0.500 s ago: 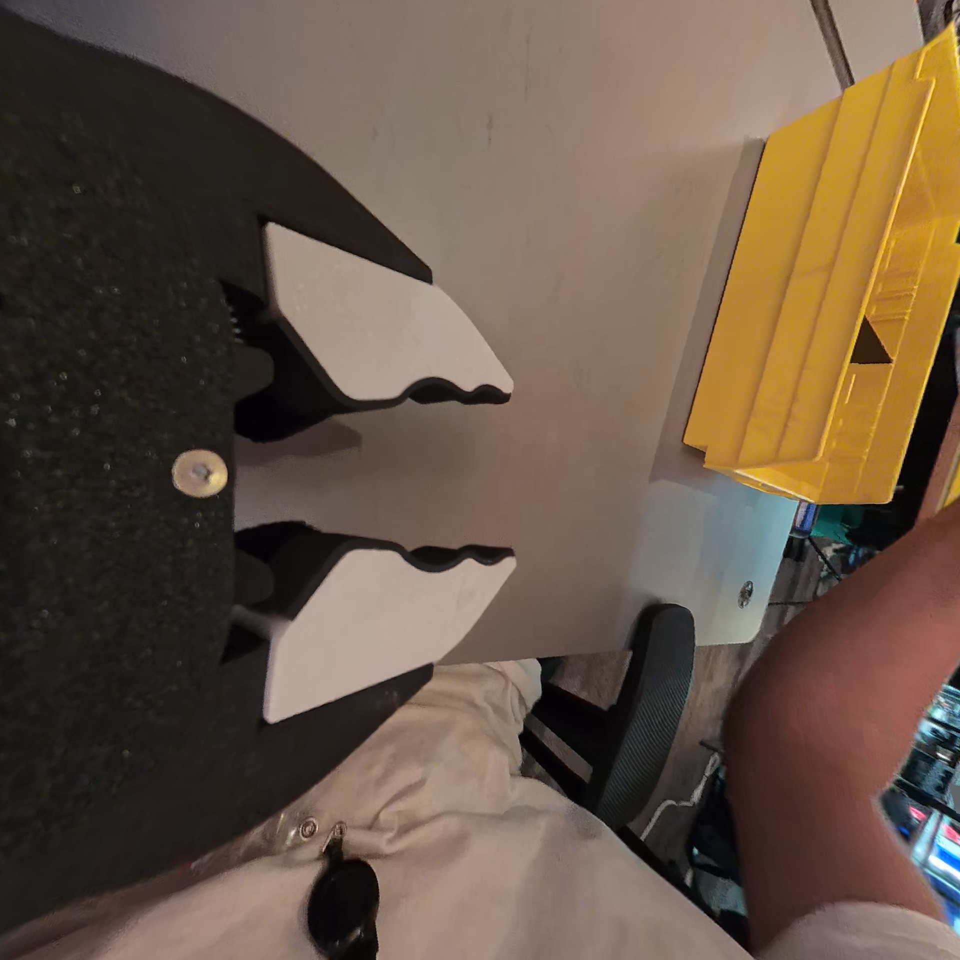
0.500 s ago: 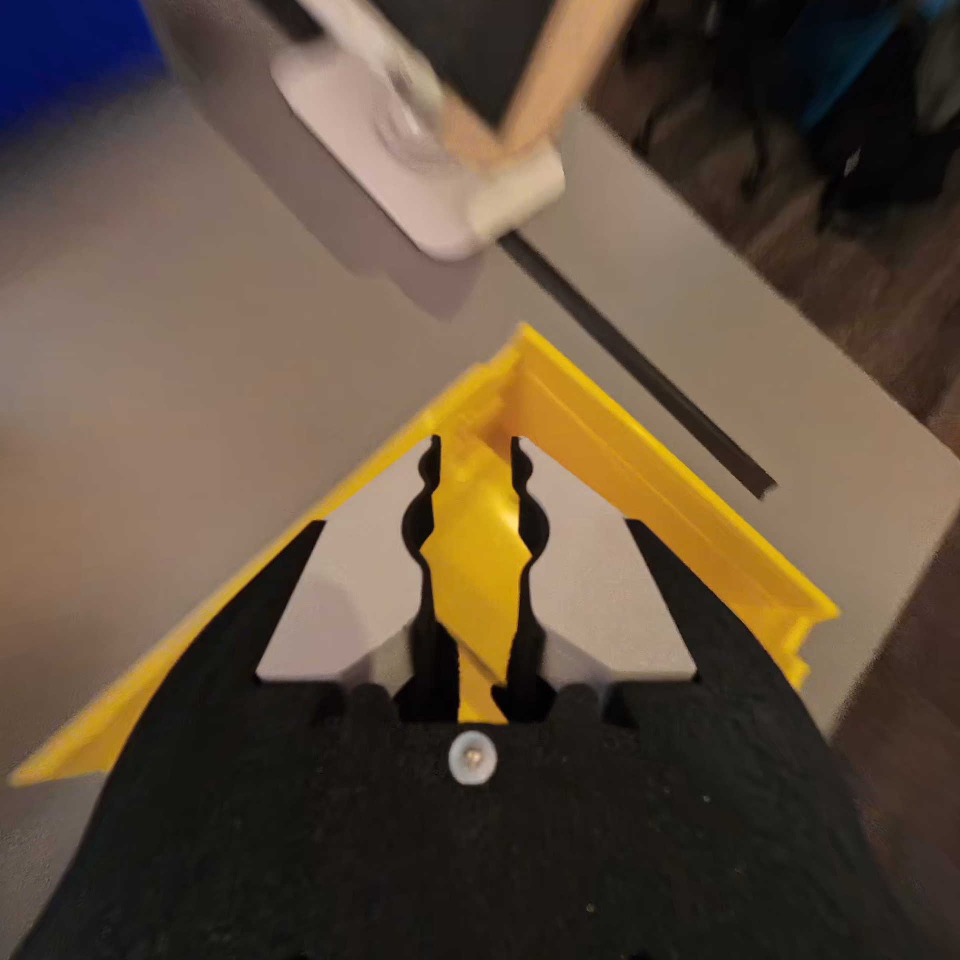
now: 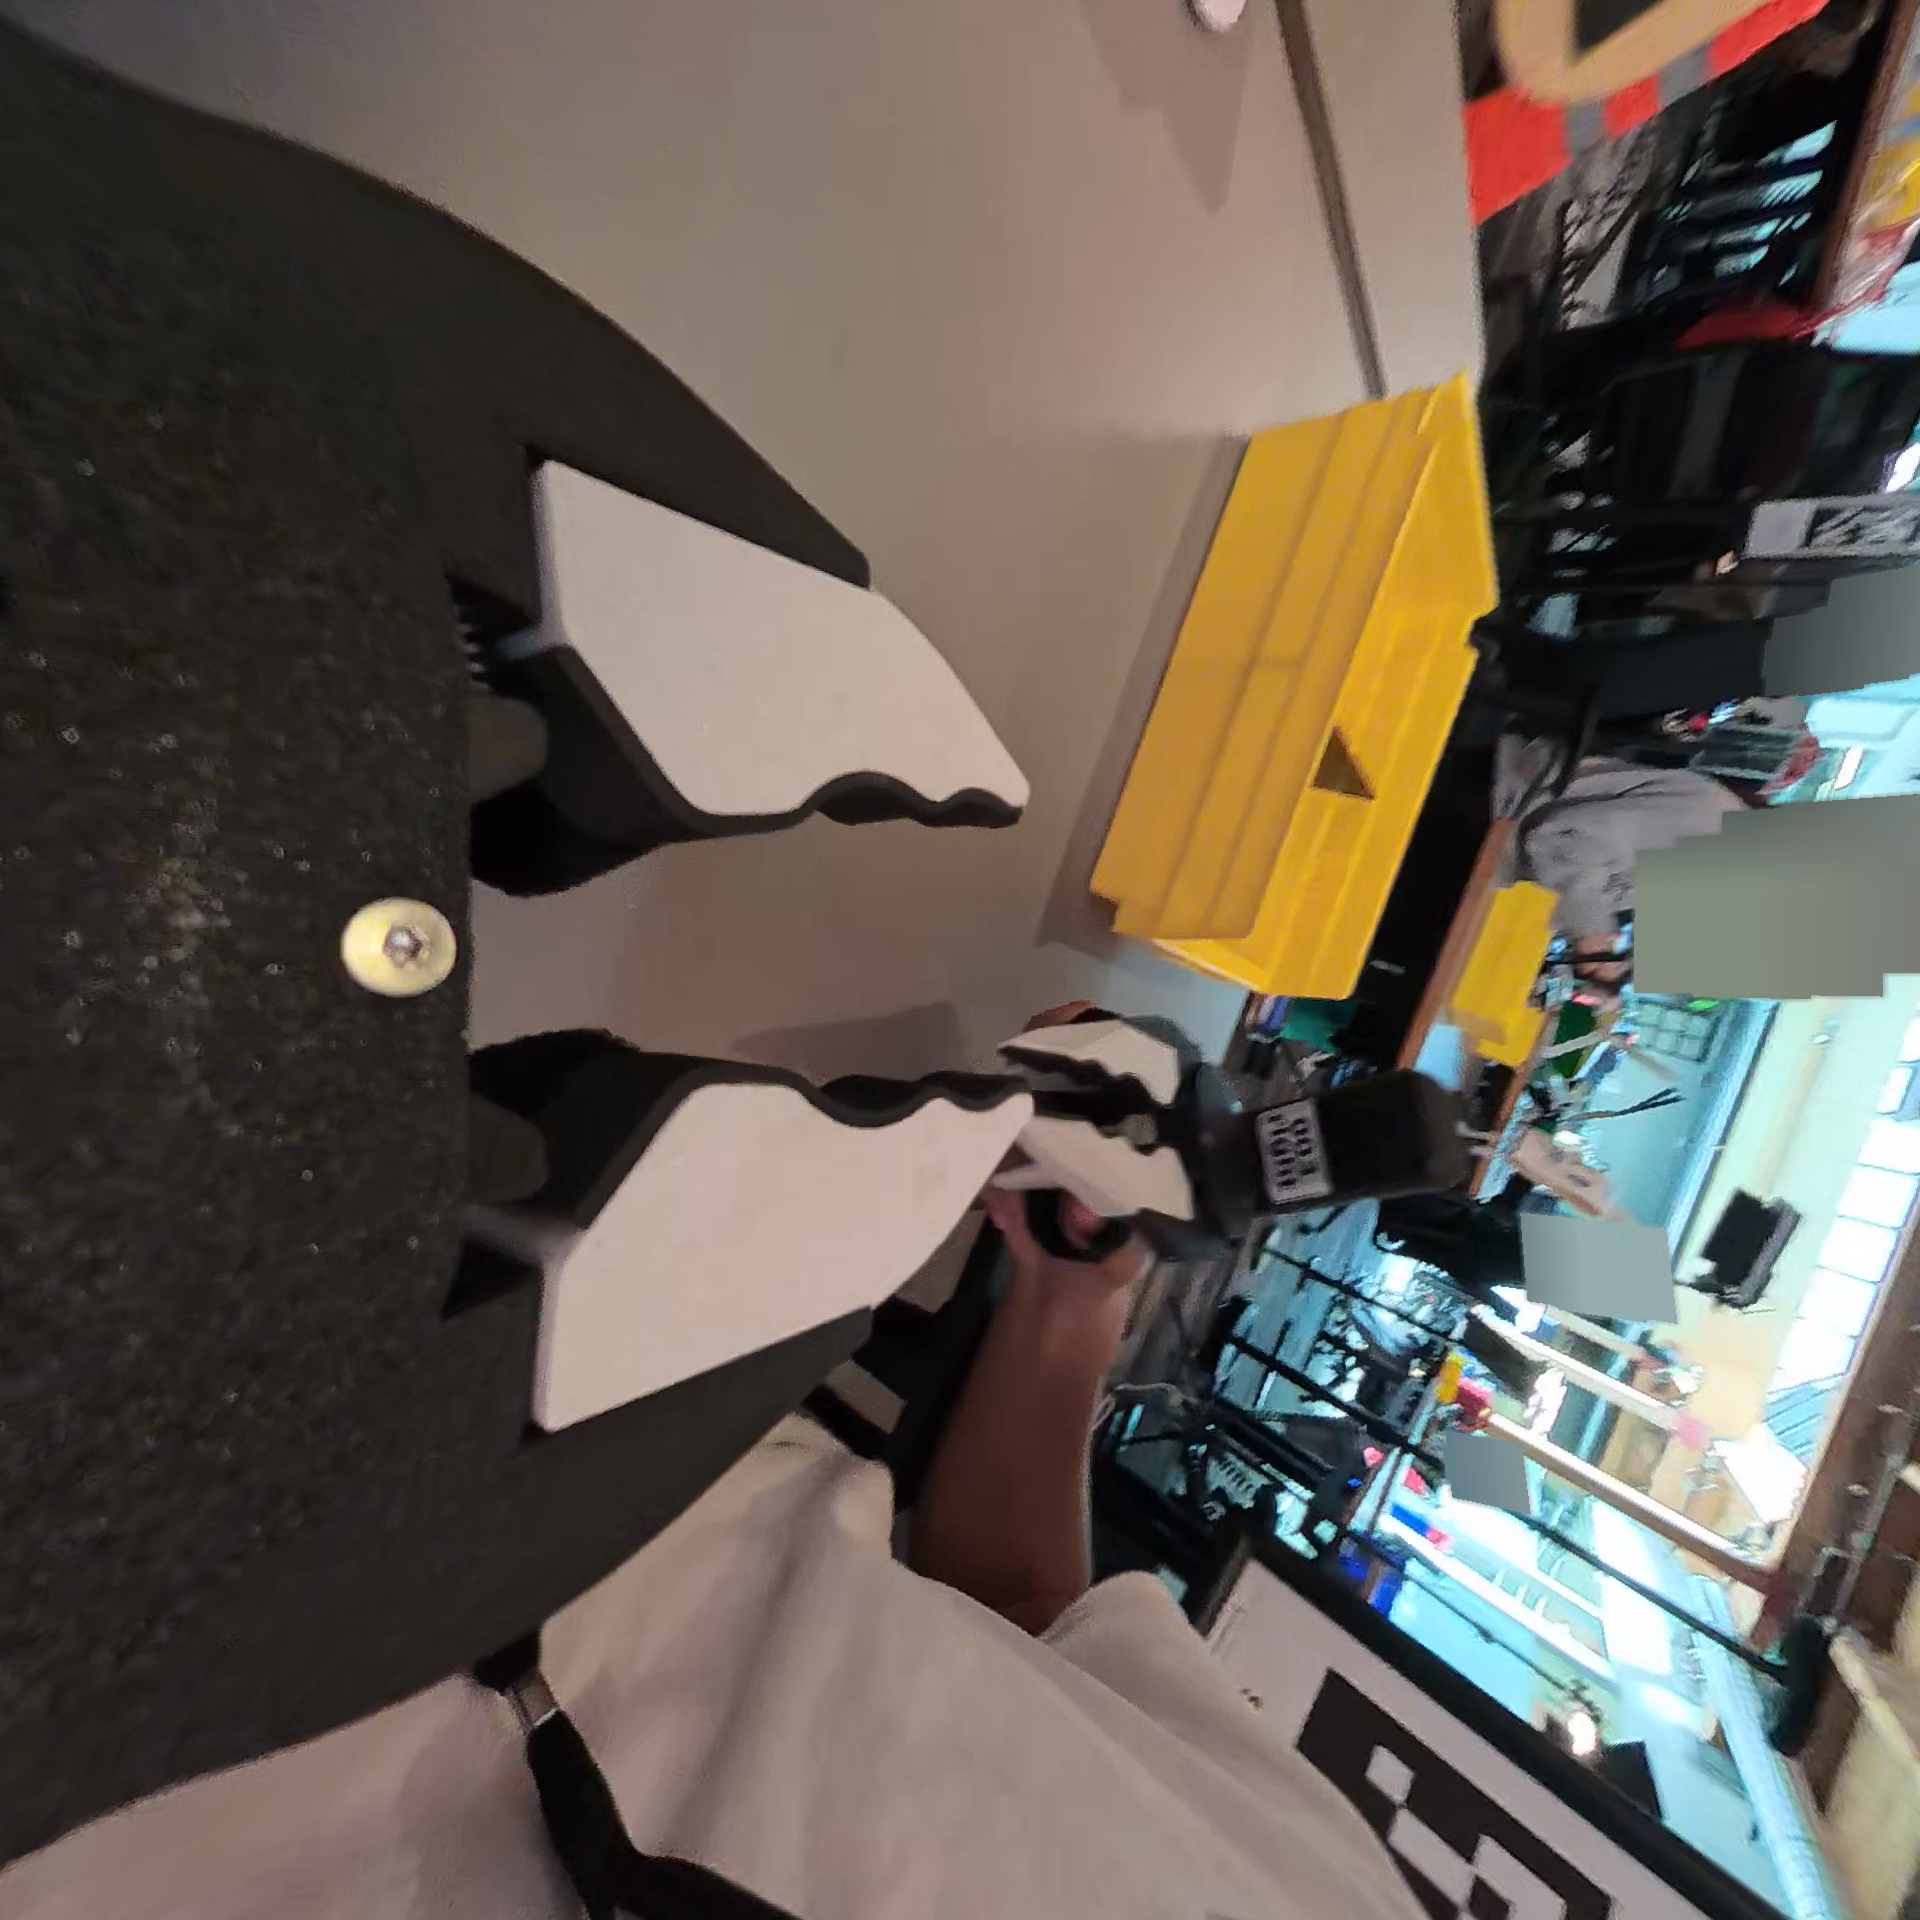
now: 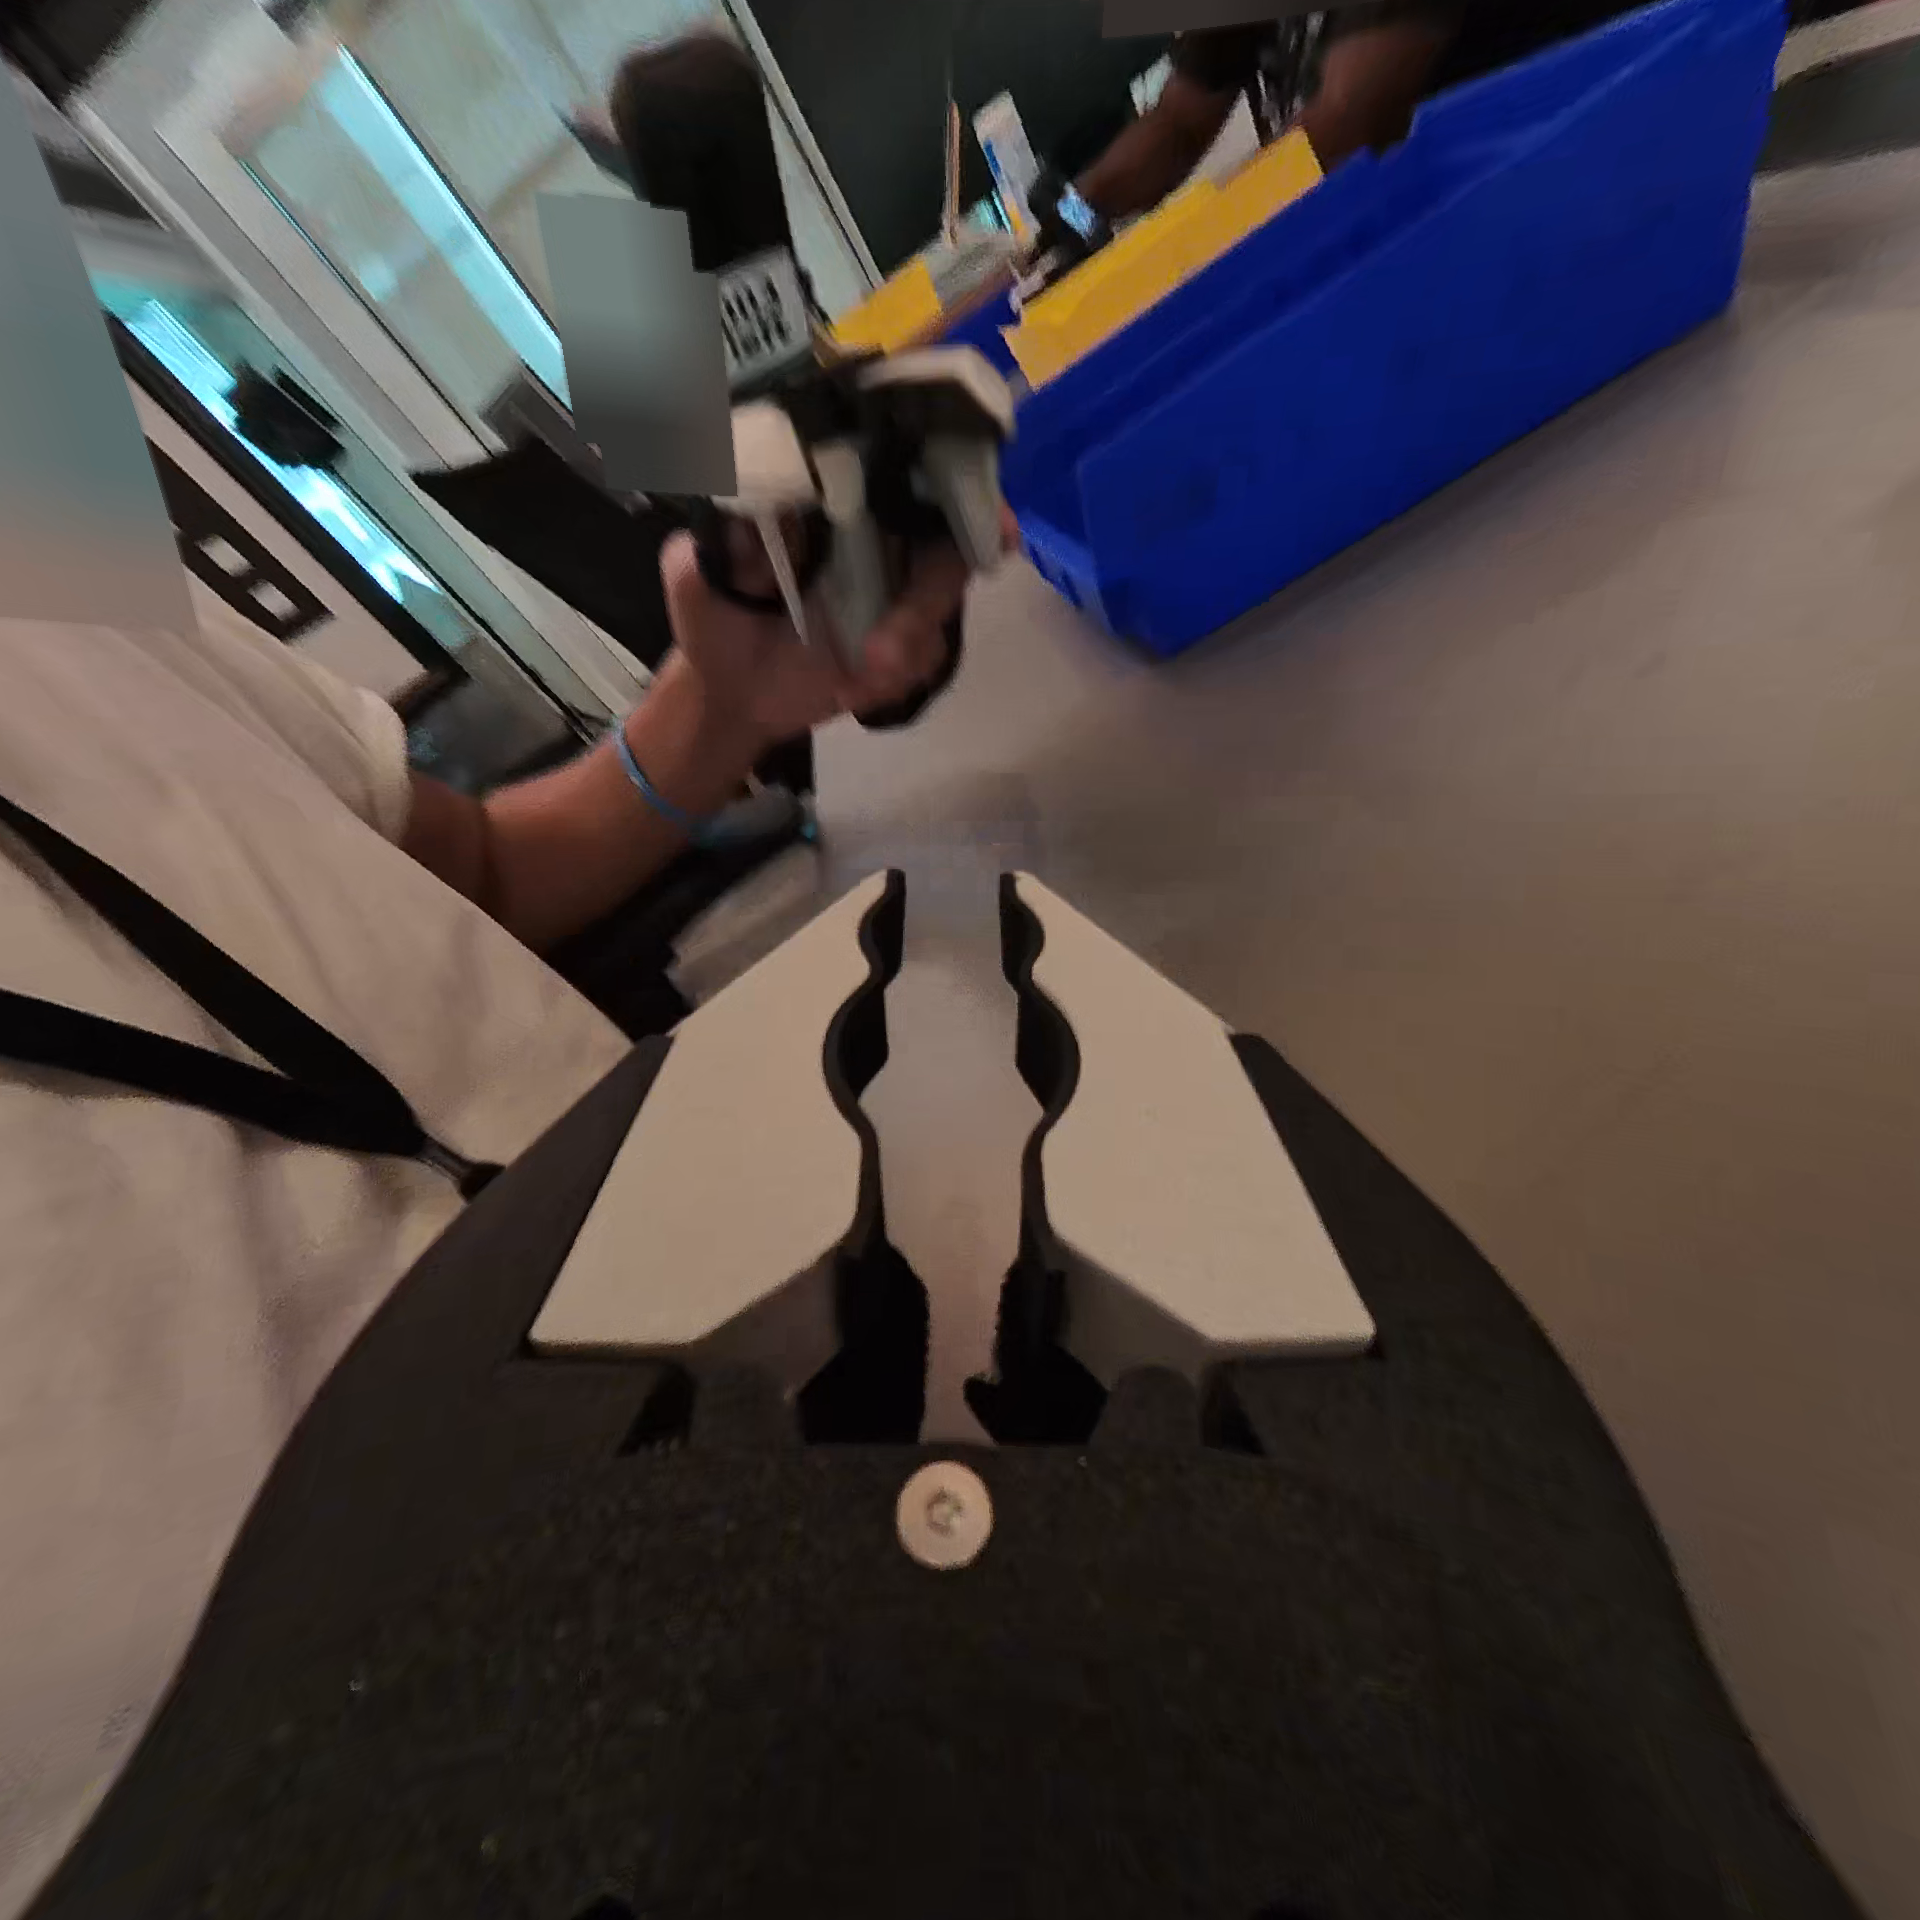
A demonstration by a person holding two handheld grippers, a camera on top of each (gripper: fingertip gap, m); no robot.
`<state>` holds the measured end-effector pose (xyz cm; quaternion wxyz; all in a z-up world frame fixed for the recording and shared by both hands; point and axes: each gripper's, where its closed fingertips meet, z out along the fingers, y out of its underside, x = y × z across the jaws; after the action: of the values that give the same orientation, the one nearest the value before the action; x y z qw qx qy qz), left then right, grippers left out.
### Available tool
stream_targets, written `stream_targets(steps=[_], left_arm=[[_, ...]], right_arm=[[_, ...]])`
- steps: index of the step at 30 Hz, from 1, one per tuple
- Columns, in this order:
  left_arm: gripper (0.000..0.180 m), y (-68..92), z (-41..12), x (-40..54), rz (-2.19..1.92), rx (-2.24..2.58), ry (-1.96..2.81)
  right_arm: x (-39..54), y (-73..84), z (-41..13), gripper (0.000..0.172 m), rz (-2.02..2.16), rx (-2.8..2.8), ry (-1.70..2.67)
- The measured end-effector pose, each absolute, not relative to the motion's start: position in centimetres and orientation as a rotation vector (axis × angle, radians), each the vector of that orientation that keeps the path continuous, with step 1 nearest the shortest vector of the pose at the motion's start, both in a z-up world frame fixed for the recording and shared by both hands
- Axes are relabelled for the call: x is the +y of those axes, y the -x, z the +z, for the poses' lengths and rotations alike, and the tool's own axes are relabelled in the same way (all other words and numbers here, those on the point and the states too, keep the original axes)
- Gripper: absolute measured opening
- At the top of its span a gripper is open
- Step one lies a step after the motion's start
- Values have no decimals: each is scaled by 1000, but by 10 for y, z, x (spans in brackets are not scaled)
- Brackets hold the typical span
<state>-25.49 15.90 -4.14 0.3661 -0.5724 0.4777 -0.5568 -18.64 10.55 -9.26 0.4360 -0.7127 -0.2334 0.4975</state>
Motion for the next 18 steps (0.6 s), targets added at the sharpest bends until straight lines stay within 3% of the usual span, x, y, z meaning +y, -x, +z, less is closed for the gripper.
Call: stream_targets(steps=[10, 18], left_arm=[[44, 336, -24, 253, -999, 1058, 1716], [50, 440, -107, 342, -326, 1192, 2199]], right_arm=[[95, 203, -121, 18, 1129, -762, 1835], [87, 206, -127, 18, 1147, -811, 1852]])
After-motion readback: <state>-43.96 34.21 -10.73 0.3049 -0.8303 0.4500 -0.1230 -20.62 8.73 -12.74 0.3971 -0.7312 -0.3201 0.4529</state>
